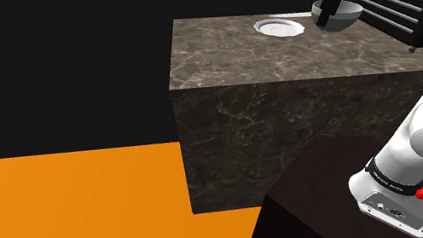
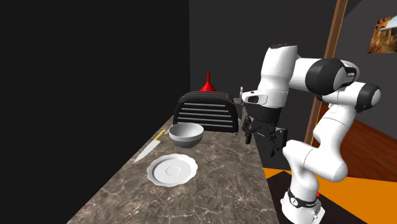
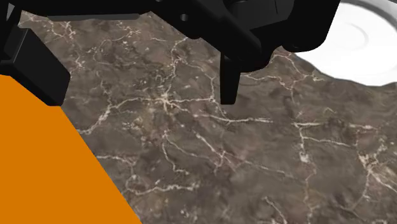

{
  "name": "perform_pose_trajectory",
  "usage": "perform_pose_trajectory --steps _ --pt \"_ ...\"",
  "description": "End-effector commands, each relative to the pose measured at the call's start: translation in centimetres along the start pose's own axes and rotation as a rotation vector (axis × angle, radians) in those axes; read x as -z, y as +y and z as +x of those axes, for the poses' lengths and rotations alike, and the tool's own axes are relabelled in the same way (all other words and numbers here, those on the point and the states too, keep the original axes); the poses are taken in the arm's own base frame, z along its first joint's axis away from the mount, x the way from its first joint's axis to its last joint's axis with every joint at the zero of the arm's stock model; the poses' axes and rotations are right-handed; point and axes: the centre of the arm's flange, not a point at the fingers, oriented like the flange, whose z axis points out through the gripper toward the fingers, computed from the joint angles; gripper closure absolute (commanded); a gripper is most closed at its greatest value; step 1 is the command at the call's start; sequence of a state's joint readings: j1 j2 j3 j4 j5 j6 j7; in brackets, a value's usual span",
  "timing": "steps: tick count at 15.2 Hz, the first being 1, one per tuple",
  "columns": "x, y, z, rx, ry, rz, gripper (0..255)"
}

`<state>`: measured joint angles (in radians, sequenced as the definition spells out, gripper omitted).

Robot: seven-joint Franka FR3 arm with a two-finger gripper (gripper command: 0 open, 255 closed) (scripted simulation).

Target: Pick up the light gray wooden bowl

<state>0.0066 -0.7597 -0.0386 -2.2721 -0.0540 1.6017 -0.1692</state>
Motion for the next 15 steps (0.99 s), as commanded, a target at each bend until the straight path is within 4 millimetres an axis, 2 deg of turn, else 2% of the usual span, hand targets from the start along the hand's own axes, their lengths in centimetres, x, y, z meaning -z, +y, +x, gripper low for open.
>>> perform_pose_trajectory --steps 1,15 --pt "0.0 0.0 0.0 0.0 0.0 0.0 0" --pt "-3.7 16.8 2.8 0.012 -0.037 -0.077 0"
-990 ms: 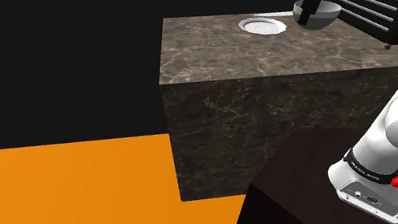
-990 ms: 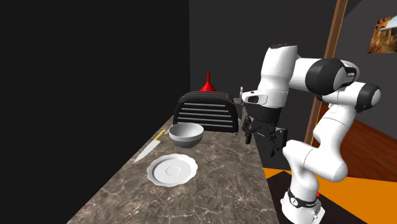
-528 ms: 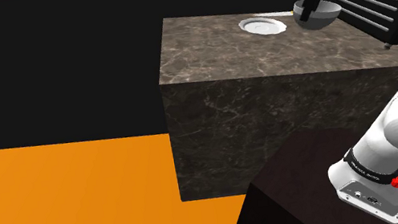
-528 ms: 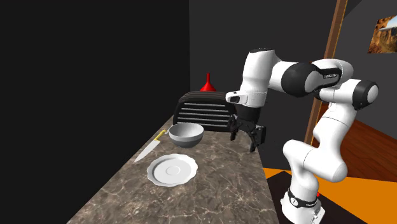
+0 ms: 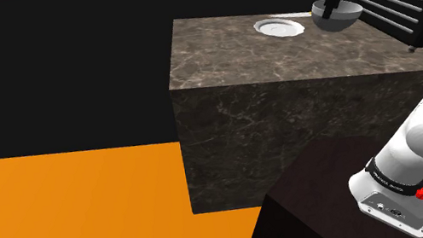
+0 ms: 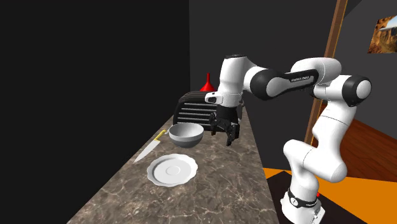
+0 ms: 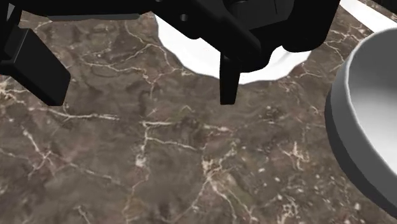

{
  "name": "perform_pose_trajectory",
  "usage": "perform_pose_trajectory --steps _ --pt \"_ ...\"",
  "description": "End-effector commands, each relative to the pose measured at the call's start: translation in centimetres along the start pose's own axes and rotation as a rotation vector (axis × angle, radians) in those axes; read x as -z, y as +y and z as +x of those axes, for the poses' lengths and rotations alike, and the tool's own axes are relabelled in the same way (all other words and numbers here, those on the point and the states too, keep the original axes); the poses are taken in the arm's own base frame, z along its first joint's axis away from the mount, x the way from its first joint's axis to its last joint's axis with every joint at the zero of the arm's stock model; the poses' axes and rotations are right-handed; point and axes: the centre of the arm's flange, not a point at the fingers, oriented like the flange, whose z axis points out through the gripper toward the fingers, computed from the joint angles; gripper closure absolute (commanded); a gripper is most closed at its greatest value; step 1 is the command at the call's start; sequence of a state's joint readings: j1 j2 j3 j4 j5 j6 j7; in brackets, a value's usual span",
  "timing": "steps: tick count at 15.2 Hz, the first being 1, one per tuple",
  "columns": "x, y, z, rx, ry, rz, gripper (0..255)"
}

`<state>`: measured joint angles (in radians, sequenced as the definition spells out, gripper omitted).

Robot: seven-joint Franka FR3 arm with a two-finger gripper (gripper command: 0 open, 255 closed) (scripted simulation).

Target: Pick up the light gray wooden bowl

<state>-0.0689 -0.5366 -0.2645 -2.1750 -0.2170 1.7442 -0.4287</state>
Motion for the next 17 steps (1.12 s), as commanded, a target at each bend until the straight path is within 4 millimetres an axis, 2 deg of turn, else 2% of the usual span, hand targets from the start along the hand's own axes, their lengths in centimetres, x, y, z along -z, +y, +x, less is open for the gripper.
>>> perform_pose_trajectory --steps 1,11,17 --pt "-0.5 2.5 0.5 0.003 -0.006 -0.012 0" --pt "-3.1 14.1 2.5 0.011 -0.031 -0.065 0" --pt "-6.2 13.8 2.3 0.011 -0.031 -0.065 0"
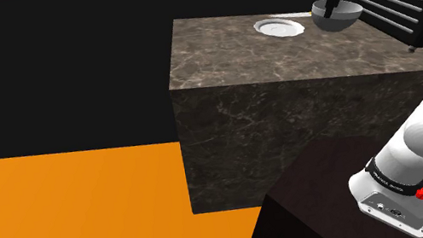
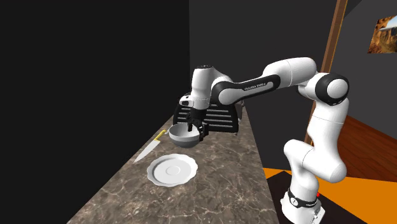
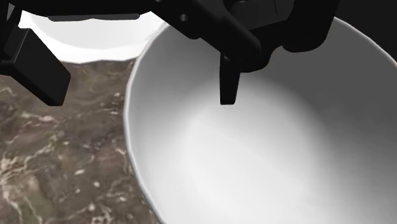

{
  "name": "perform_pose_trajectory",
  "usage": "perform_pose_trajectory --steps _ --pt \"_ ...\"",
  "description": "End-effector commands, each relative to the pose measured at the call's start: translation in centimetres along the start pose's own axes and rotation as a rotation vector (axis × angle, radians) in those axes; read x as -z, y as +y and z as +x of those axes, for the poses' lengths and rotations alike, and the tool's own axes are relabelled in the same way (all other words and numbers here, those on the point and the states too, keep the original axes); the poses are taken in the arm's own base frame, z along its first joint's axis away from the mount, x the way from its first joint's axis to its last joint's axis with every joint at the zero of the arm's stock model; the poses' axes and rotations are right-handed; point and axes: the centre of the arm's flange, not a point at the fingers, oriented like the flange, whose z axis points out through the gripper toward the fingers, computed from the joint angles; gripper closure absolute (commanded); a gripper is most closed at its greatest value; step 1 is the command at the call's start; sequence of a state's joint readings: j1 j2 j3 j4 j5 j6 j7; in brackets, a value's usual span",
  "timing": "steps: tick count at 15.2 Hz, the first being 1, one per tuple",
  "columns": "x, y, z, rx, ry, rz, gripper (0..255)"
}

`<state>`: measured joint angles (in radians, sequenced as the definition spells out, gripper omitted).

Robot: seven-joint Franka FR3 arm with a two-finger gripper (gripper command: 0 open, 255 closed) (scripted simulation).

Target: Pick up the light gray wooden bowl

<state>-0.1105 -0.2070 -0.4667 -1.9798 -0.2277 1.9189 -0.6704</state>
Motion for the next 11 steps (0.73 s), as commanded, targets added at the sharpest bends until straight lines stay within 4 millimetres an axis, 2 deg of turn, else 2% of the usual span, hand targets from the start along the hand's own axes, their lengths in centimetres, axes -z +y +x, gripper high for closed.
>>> perform_pose_trajectory --steps 1,3,4,11 --pt "-1.11 -0.29 -0.09 0.0 0.0 0.0 0" --pt "-1.41 -0.35 -0.09 0.0 0.0 0.0 0" --pt "-1.44 -0.39 -0.1 0.0 0.0 0.0 255" --pt "-1.42 -0.41 -0.11 0.0 0.0 0.0 255"
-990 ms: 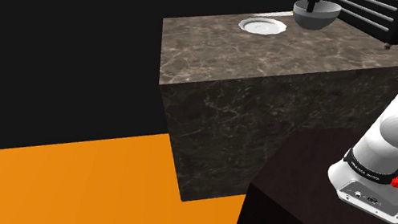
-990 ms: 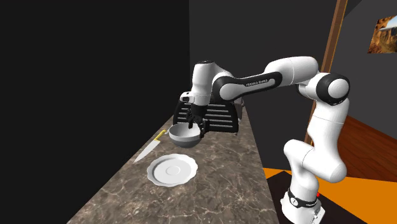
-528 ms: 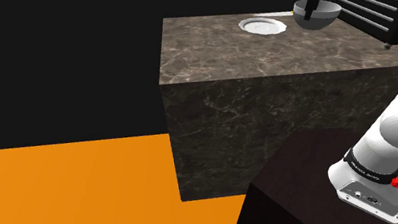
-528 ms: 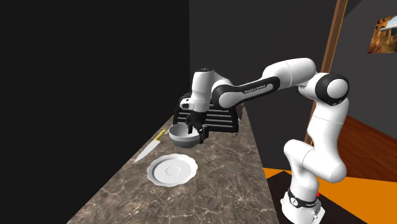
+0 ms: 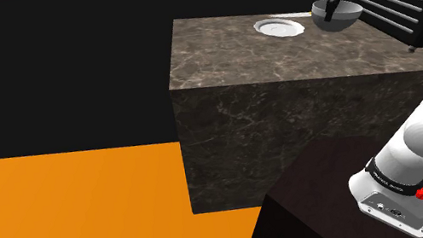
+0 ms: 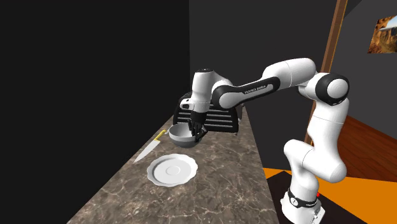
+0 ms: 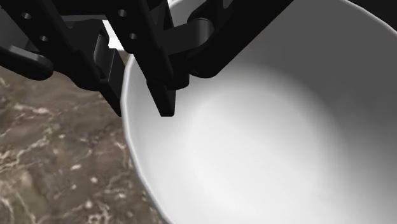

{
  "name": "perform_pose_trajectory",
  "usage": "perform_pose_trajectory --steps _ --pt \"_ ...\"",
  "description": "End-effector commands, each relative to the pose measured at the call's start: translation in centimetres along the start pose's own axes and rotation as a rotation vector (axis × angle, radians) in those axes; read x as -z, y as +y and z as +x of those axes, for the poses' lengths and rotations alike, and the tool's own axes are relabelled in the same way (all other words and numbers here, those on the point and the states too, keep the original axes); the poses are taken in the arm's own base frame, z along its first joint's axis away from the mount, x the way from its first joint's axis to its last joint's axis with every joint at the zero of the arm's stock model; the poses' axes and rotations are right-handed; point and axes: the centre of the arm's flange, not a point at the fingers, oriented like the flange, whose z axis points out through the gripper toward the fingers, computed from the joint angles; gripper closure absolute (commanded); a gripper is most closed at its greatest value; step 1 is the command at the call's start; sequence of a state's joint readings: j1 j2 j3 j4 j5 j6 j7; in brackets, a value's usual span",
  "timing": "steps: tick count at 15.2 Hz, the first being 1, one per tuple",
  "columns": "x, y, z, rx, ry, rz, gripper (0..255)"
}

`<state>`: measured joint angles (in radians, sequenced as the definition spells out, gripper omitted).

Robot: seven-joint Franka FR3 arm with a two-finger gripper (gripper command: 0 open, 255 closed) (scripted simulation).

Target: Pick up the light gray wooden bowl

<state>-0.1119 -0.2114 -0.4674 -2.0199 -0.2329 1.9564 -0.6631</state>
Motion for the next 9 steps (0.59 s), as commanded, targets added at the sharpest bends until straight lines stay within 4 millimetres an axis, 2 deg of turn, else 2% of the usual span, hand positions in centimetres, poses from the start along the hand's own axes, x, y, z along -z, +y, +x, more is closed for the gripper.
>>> perform_pose_trajectory --steps 1,2,9 --pt "-0.1 0.0 0.0 0.0 -0.001 0.001 255" --pt "-0.1 0.1 0.0 0.0 -0.001 0.001 255" --pt "3.6 0.7 0.1 0.0 -0.001 0.001 255"
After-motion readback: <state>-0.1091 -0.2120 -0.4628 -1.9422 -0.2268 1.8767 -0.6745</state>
